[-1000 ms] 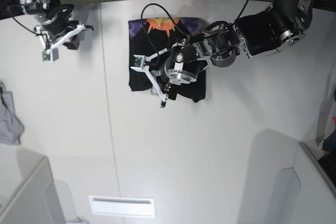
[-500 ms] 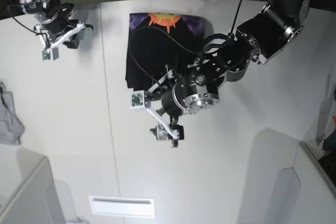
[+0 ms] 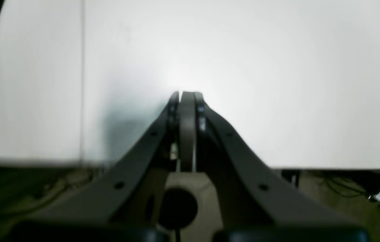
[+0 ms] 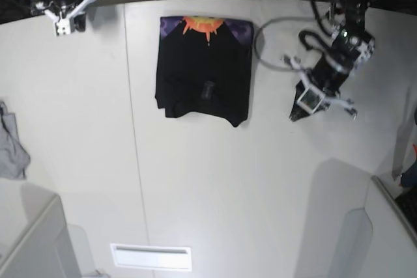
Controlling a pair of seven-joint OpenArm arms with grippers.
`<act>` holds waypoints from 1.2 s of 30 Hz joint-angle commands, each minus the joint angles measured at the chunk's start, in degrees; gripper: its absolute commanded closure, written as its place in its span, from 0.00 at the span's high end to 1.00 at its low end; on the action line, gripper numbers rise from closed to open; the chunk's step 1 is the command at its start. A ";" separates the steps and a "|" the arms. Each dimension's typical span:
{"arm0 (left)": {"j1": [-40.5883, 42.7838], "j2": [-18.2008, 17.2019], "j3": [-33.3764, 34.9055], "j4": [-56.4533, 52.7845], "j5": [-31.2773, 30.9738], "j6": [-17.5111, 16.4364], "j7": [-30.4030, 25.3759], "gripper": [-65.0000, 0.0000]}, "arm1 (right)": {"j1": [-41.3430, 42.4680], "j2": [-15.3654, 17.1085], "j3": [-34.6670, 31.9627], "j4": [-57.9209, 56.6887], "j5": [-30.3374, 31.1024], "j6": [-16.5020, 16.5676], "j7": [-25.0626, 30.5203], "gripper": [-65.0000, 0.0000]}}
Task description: Fold the T-shirt properly
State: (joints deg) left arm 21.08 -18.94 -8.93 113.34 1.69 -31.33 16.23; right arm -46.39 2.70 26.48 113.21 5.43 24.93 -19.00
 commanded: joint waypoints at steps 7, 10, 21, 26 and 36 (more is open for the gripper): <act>30.39 -0.01 -12.21 0.02 -1.47 0.34 -26.82 0.00 | -10.27 0.69 0.11 2.09 -1.70 8.00 1.47 0.00; 38.22 4.57 -15.03 -4.11 -1.03 0.34 -30.95 0.00 | -15.37 0.60 0.03 1.91 -1.78 8.08 1.29 0.00; 25.82 7.11 -8.17 -59.58 11.54 0.43 -40.10 0.00 | -6.84 0.86 -18.26 -29.21 -2.13 6.50 -8.82 0.00; 7.27 4.48 -7.55 -95.27 16.20 0.43 -49.86 0.00 | 6.00 0.77 -30.57 -64.11 -2.13 -9.94 6.83 0.00; -6.18 3.42 -7.73 -112.24 37.65 13.18 -48.54 0.00 | 25.69 -5.82 -45.07 -109.03 -1.87 -19.17 32.85 0.00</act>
State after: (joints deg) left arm 13.65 -14.76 -16.69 1.26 39.16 -17.80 -31.68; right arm -19.66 -3.77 -18.70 4.49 3.60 5.54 13.78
